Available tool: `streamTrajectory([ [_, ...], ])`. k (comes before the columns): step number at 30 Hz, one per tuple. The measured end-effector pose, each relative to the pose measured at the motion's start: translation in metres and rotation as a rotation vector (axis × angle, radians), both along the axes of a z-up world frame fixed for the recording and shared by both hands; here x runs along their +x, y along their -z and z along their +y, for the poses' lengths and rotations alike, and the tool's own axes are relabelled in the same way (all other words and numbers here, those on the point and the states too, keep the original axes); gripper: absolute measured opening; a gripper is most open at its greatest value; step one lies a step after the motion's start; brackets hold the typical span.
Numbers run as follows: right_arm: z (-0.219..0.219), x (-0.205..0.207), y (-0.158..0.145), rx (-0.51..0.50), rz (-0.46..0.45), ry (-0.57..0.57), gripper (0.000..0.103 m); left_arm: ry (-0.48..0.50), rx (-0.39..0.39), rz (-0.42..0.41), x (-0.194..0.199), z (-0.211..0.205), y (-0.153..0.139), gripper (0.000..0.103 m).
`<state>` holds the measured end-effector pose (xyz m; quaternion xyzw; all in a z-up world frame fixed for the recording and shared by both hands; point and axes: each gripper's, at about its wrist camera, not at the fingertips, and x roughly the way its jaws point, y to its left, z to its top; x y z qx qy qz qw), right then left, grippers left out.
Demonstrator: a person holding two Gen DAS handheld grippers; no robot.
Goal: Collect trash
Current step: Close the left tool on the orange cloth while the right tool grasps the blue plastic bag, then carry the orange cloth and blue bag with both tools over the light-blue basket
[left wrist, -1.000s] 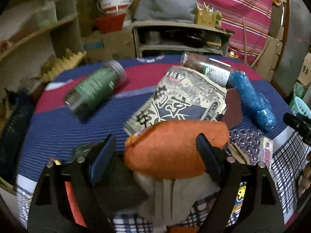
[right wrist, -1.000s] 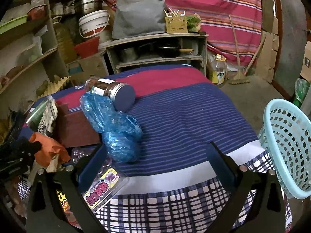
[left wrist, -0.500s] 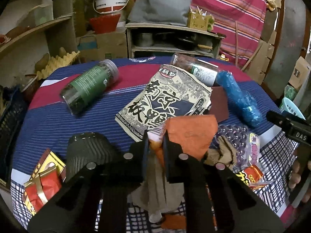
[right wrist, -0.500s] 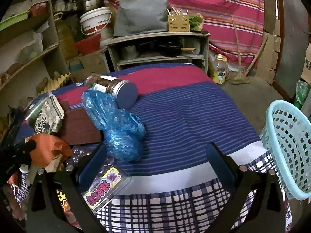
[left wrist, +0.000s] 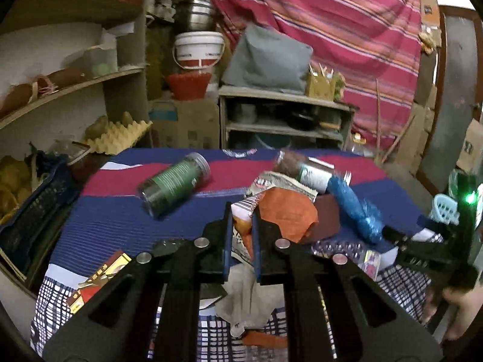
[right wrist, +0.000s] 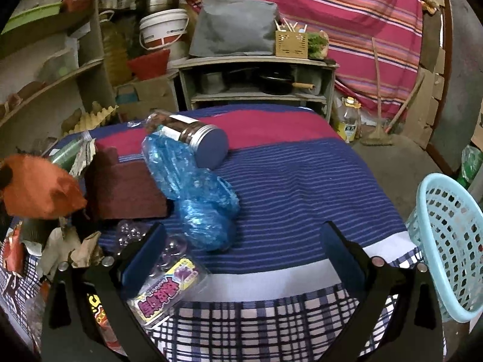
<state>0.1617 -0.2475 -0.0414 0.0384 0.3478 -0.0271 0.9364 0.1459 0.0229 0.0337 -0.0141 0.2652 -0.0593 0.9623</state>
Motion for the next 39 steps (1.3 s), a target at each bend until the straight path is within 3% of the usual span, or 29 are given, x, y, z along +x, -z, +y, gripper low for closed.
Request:
streamTrajectory([
  [7, 0.013, 0.019, 0.017, -0.041, 0.063, -0.021, 0.098, -0.009, -0.008, 0.008, 0.002, 0.000, 0.001, 0.010],
  [10, 0.012, 0.023, 0.019, -0.021, 0.083, -0.041, 0.078, -0.003, 0.018, 0.010, 0.001, -0.005, 0.003, 0.010],
  [12, 0.011, 0.024, 0.020, -0.004, 0.085, -0.043, 0.072, 0.001, 0.020, 0.014, 0.001, -0.007, 0.004, 0.010],
  [16, 0.007, 0.025, 0.023, 0.040, 0.096, -0.057, 0.040, 0.013, 0.021, 0.015, 0.000, -0.011, 0.004, 0.010],
  [19, 0.005, 0.024, 0.022, 0.053, 0.085, -0.055, 0.034, 0.020, 0.024, 0.017, 0.000, -0.014, 0.004, 0.010],
  [26, 0.003, 0.016, 0.007, 0.006, 0.027, -0.036, 0.030, 0.024, 0.027, 0.003, -0.006, -0.022, 0.000, 0.010],
  [39, -0.037, -0.030, -0.028, 0.066, -0.044, 0.026, 0.030, 0.057, 0.025, -0.048, -0.028, -0.054, -0.018, 0.010],
])
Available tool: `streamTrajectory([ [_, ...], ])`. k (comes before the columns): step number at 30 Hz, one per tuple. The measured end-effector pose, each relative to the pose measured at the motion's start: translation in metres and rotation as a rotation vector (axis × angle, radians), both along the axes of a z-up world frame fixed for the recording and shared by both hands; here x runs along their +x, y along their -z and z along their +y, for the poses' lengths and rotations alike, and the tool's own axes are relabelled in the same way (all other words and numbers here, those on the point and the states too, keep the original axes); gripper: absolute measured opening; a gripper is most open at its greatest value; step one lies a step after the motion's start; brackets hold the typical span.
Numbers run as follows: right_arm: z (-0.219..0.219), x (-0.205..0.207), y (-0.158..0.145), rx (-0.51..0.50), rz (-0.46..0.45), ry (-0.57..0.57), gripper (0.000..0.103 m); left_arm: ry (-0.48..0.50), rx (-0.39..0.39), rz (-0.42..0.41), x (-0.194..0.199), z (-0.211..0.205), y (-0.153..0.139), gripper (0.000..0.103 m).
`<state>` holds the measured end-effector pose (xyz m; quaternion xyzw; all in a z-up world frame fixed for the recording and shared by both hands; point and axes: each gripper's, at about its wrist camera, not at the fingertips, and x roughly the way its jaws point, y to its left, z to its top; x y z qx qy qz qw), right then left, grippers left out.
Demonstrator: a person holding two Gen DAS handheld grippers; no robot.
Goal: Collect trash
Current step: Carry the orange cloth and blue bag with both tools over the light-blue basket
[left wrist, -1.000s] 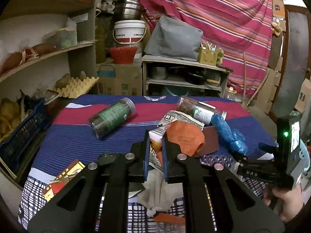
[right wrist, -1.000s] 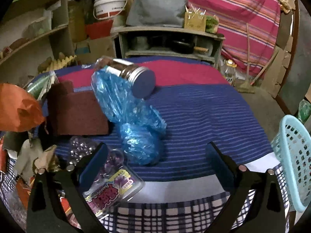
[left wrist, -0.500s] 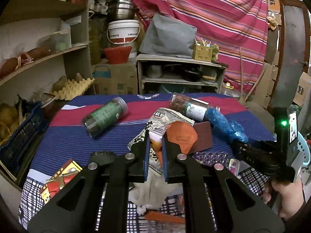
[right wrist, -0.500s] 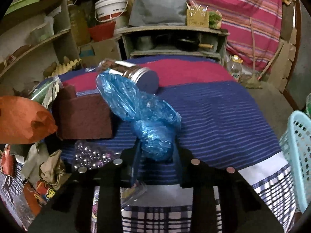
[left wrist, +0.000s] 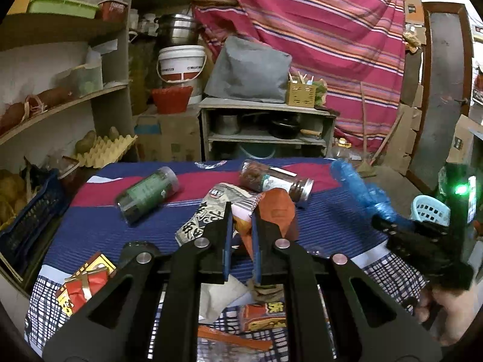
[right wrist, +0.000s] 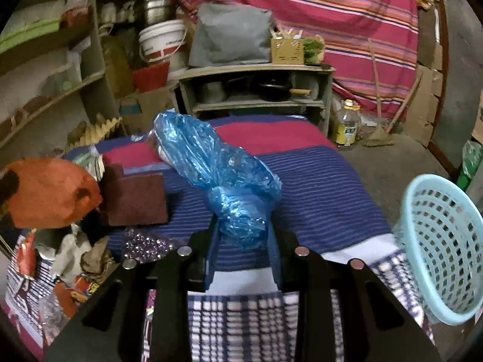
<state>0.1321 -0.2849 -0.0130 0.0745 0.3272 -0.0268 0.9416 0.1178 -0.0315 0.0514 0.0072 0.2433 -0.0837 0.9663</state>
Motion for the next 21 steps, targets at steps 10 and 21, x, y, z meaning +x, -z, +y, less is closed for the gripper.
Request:
streamTrajectory([
  [10, -0.064, -0.061, -0.013, -0.055, -0.007, 0.043, 0.030, 0.127, -0.030, -0.057, -0.020, -0.053, -0.026, 0.010],
  [21, -0.161, -0.094, -0.020, -0.075, -0.013, 0.186, 0.030, 0.294, -0.018, -0.009, -0.013, -0.155, -0.013, 0.010],
])
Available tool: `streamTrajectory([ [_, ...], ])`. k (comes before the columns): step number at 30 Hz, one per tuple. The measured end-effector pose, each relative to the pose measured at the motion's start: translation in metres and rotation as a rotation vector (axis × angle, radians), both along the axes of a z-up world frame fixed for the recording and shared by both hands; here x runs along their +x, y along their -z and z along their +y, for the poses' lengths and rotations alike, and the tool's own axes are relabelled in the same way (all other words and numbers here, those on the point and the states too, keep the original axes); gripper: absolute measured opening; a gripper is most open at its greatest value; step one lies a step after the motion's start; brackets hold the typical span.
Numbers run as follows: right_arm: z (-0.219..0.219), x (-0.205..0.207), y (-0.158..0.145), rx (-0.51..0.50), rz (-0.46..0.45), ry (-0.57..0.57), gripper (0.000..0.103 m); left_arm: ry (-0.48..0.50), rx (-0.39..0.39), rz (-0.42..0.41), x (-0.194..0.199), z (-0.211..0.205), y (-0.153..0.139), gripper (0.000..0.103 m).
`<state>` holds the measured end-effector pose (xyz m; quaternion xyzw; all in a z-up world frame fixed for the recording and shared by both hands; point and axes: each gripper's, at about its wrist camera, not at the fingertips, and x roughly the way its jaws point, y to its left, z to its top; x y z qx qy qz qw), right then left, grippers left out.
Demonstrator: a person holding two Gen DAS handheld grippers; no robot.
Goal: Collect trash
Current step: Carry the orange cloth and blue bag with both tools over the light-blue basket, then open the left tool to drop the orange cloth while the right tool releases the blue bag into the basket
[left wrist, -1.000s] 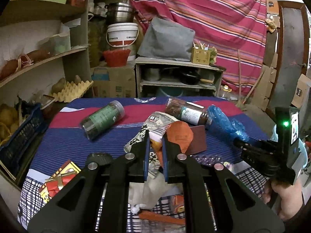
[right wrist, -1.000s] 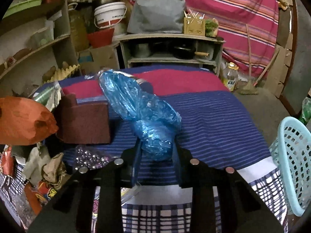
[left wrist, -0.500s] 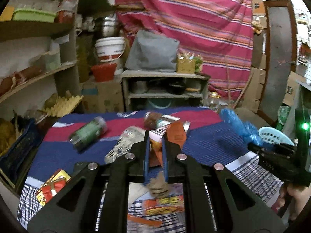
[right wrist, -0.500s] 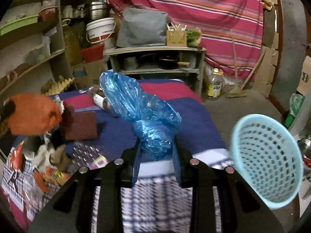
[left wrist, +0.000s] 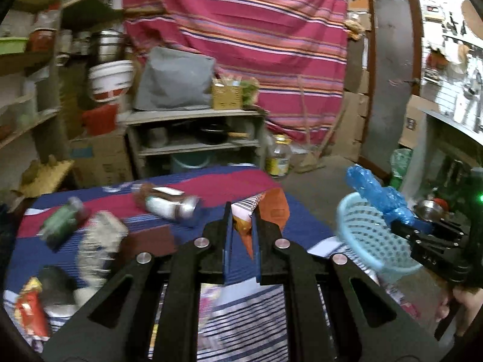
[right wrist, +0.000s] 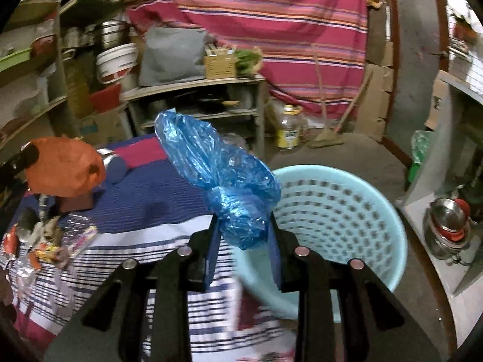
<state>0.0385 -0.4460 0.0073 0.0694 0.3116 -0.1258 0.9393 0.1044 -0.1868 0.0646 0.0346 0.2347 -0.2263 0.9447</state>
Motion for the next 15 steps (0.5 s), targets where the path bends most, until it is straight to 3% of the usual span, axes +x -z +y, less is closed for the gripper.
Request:
streamTrajectory([
  [7, -0.060, -0.015, 0.011, 0.001, 0.028, 0.104, 0.030, 0.144, 0.008, 0.043, 0.000, -0.084, 0.018, 0.010],
  [15, -0.090, -0.020, 0.023, 0.028, 0.036, 0.155, 0.030, 0.251, 0.055, 0.079, -0.004, -0.157, 0.040, 0.011],
])
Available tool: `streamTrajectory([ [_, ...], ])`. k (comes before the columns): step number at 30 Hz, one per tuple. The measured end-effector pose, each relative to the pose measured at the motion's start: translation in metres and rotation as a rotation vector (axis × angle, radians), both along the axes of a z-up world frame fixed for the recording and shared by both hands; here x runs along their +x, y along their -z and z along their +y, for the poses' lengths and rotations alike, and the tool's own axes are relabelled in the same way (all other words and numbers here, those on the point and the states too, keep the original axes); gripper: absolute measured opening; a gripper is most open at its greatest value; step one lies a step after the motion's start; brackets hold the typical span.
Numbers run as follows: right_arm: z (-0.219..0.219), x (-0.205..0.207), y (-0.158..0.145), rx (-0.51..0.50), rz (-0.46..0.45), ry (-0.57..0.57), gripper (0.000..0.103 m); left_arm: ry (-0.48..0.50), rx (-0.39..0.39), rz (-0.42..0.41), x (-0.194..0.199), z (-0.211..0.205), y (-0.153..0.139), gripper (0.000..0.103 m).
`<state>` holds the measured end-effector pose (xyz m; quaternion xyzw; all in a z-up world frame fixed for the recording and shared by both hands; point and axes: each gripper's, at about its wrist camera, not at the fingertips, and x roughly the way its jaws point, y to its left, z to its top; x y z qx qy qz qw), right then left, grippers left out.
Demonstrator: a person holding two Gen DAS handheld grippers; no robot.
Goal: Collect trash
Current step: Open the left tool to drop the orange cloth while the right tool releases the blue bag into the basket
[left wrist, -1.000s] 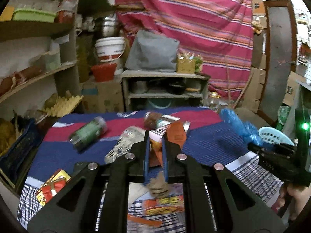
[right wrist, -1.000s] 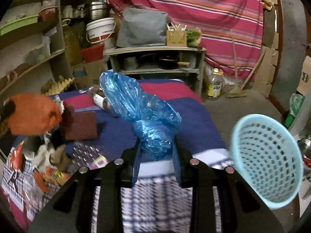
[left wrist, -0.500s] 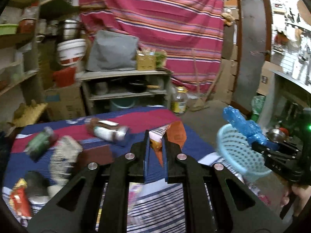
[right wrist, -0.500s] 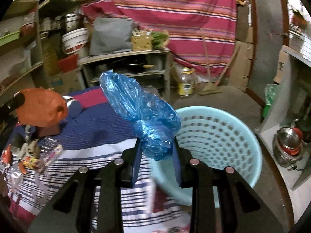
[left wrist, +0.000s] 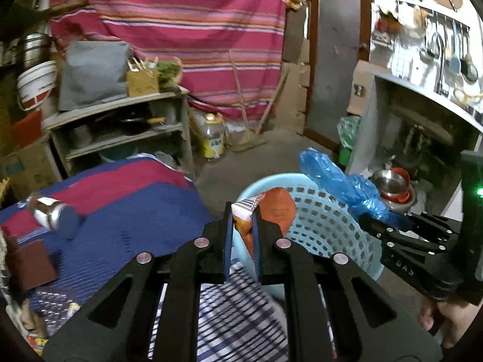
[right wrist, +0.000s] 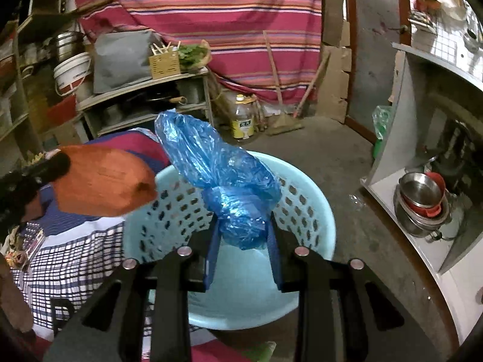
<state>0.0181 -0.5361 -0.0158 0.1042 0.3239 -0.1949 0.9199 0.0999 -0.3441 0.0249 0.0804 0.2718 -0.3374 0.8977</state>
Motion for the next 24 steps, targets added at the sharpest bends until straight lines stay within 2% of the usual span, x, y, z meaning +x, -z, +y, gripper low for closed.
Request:
streamTrajectory([
  [6, -0.012, -0.001, 0.008, 0.014, 0.006, 0.014, 0.029, 0.030, 0.035, 0.045, 0.012, -0.036, 0.018, 0.013],
  [8, -0.013, -0.001, 0.009, 0.017, 0.007, 0.019, 0.029, 0.033, 0.050, 0.053, 0.015, -0.043, 0.021, 0.025],
  [10, -0.015, 0.000, 0.011, 0.023, 0.010, 0.021, 0.029, 0.022, 0.053, 0.039, 0.014, -0.045, 0.022, 0.046],
  [13, -0.014, 0.004, 0.017, 0.029, 0.020, 0.023, 0.029, 0.010, 0.044, 0.036, 0.015, -0.043, 0.020, 0.060],
  [15, -0.012, 0.006, 0.021, 0.031, 0.028, 0.021, 0.030, -0.016, 0.044, 0.021, 0.015, -0.036, 0.019, 0.067],
  [19, -0.011, 0.012, 0.030, 0.040, 0.042, 0.018, 0.030, -0.066, 0.028, -0.015, 0.016, -0.020, 0.012, 0.087],
  [24, -0.004, 0.020, 0.034, 0.058, 0.048, 0.014, 0.030, -0.134, 0.016, -0.046, 0.021, 0.007, 0.002, 0.096],
])
